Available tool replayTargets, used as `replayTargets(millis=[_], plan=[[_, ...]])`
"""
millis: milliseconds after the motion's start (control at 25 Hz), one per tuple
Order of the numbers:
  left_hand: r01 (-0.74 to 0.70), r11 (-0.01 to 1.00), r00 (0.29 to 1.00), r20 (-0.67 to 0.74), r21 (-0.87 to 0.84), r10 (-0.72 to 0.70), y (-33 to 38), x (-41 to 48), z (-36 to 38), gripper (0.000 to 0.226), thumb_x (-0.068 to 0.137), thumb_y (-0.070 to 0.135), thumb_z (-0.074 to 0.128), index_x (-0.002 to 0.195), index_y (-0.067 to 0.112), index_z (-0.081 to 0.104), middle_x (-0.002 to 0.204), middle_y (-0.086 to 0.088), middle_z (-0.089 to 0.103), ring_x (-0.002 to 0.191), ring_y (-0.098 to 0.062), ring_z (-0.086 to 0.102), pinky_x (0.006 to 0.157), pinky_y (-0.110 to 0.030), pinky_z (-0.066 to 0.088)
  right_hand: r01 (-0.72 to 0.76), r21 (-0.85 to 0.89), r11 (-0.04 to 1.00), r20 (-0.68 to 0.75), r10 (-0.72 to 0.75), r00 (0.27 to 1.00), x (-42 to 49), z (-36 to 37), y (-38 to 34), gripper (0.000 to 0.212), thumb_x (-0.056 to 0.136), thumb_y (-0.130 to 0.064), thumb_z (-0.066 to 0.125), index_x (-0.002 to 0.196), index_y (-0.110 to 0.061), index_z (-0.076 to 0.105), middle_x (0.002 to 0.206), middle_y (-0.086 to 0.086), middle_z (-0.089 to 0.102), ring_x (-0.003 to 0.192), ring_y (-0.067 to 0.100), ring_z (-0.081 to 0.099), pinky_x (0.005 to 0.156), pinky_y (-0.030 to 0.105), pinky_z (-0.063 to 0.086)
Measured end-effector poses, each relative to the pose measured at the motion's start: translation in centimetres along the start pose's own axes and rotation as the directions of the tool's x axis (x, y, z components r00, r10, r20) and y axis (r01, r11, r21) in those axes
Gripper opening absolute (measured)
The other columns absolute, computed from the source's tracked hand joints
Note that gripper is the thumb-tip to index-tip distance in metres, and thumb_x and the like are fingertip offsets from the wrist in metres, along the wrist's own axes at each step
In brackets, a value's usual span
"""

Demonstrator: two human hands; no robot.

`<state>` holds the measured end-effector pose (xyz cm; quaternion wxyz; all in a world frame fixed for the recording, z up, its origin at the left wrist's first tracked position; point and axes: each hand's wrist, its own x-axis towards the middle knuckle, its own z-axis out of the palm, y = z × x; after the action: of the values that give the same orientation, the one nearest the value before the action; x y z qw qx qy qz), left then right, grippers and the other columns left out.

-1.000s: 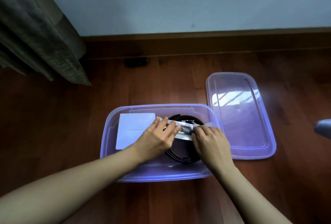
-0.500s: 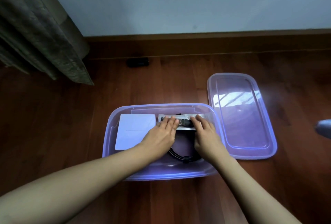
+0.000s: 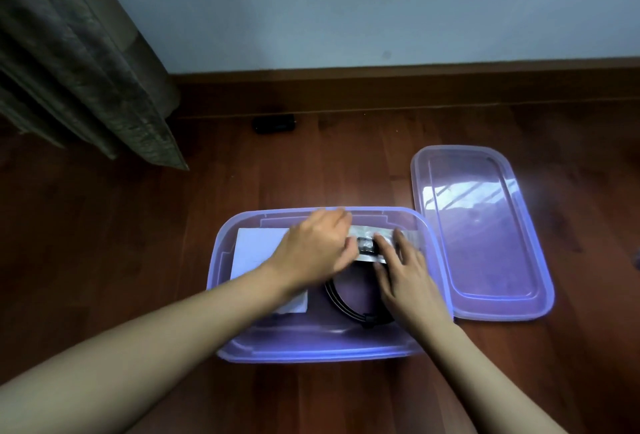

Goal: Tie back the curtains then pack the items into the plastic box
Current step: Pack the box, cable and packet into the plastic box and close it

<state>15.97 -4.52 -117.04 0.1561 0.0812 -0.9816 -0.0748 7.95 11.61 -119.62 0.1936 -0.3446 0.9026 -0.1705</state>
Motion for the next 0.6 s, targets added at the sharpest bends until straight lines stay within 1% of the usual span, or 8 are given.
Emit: replayTargets(millis=[40, 80, 160, 240, 360, 480, 560, 600], plan=[[0.07, 0.996, 0.996, -0.059, -0.059, -0.073, -1.7, 1.6, -0.8, 0.042, 0.082, 0.026, 0.043, 0.101, 0.0, 0.069, 0.102, -0.017, 0.071, 0.087, -0.028, 0.069, 0.075, -0.031, 0.056, 0.003, -0.004, 1.0, 0.001, -0.003, 1.0, 0.0, 0.0, 0.0, 0.047, 0.099, -0.033, 0.036, 0.145, -0.029, 0.029, 0.157, 0.005, 0.017, 0.141, 0.027, 0.021, 0.104, 0.043, 0.036], [0.186, 0.976, 0.98, -0.053, -0.111, -0.193, -3.7, 3.5, -1.4, 0.042, 0.086, 0.024, 0.044, 0.113, -0.001, 0.064, 0.115, -0.019, 0.066, 0.102, -0.029, 0.065, 0.087, -0.033, 0.051, 0.012, -0.006, 1.0, 0.003, -0.012, 1.0, 0.1, 0.0, 0.1, 0.047, 0.099, -0.032, 0.035, 0.145, -0.03, 0.028, 0.157, 0.004, 0.016, 0.141, 0.026, 0.02, 0.105, 0.042, 0.034], [0.42, 0.905, 0.903, 0.138, -0.073, -0.408, -8.6, 6.7, -0.8, 0.051, 0.092, 0.021, 0.045, 0.138, 0.001, 0.04, 0.146, -0.018, 0.039, 0.133, -0.029, 0.041, 0.108, -0.034, 0.033, 0.032, -0.002, 0.999, 0.004, -0.032, 0.999, 0.2, 0.1, 0.2, 0.046, 0.1, -0.031, 0.031, 0.145, -0.03, 0.026, 0.157, 0.003, 0.015, 0.142, 0.024, 0.019, 0.107, 0.039, 0.031], [0.491, 0.871, 0.821, 0.322, 0.02, -0.471, -12.7, 8.5, 0.7, 0.061, 0.095, 0.02, 0.043, 0.147, 0.003, 0.016, 0.157, -0.015, 0.012, 0.144, -0.029, 0.017, 0.116, -0.036, 0.018, 0.045, 0.011, 0.999, 0.0, -0.045, 0.999, 0.2, 0.3, 0.3, 0.05, 0.096, -0.035, 0.023, 0.146, -0.029, 0.026, 0.158, 0.003, 0.016, 0.144, 0.023, 0.018, 0.109, 0.039, 0.029], [0.475, 0.869, 0.767, 0.419, 0.14, -0.486, -17.3, 9.9, 3.4, 0.063, 0.098, 0.018, 0.036, 0.149, 0.006, 0.001, 0.159, -0.01, -0.007, 0.146, -0.028, -0.002, 0.119, -0.04, 0.012, 0.063, 0.002, 0.998, -0.016, -0.063, 0.998, 0.2, 0.8, 0.8, 0.06, 0.089, -0.041, 0.015, 0.146, -0.027, 0.028, 0.157, 0.005, 0.02, 0.142, 0.026, 0.024, 0.108, 0.039, 0.033], [0.477, 0.847, 0.725, 0.44, 0.236, -0.531, -19.5, 10.8, 4.8, 0.066, 0.097, 0.013, 0.035, 0.149, 0.008, -0.005, 0.158, -0.01, -0.01, 0.146, -0.028, -0.006, 0.118, -0.044, 0.013, 0.092, -0.011, 0.996, -0.042, -0.093, 0.995, 0.5, 1.4, 1.4, 0.062, 0.087, -0.043, 0.016, 0.146, -0.026, 0.028, 0.156, 0.007, 0.023, 0.142, 0.028, 0.027, 0.109, 0.041, 0.032], [0.463, 0.837, 0.747, 0.382, 0.291, -0.545, -19.9, 11.4, 5.3, 0.065, 0.096, 0.011, 0.038, 0.149, 0.008, 0.002, 0.158, -0.014, 0.003, 0.145, -0.032, 0.004, 0.115, -0.049, 0.022, 0.088, -0.003, 0.996, -0.016, -0.088, 0.996, 0.6, 1.5, 1.4, 0.064, 0.086, -0.045, 0.012, 0.147, -0.029, 0.022, 0.157, 0.004, 0.017, 0.144, 0.025, 0.021, 0.111, 0.037, 0.027], [0.445, 0.836, 0.777, 0.326, 0.32, -0.538, -19.9, 11.6, 5.3, 0.06, 0.095, 0.011, 0.041, 0.148, 0.006, 0.012, 0.154, -0.018, 0.016, 0.141, -0.036, 0.015, 0.109, -0.052, 0.03, 0.091, -0.005, 0.996, -0.012, -0.091, 0.996, 0.6, 1.5, 1.4, 0.065, 0.085, -0.045, 0.011, 0.148, -0.029, 0.021, 0.158, 0.004, 0.016, 0.144, 0.024, 0.019, 0.112, 0.037, 0.025]])
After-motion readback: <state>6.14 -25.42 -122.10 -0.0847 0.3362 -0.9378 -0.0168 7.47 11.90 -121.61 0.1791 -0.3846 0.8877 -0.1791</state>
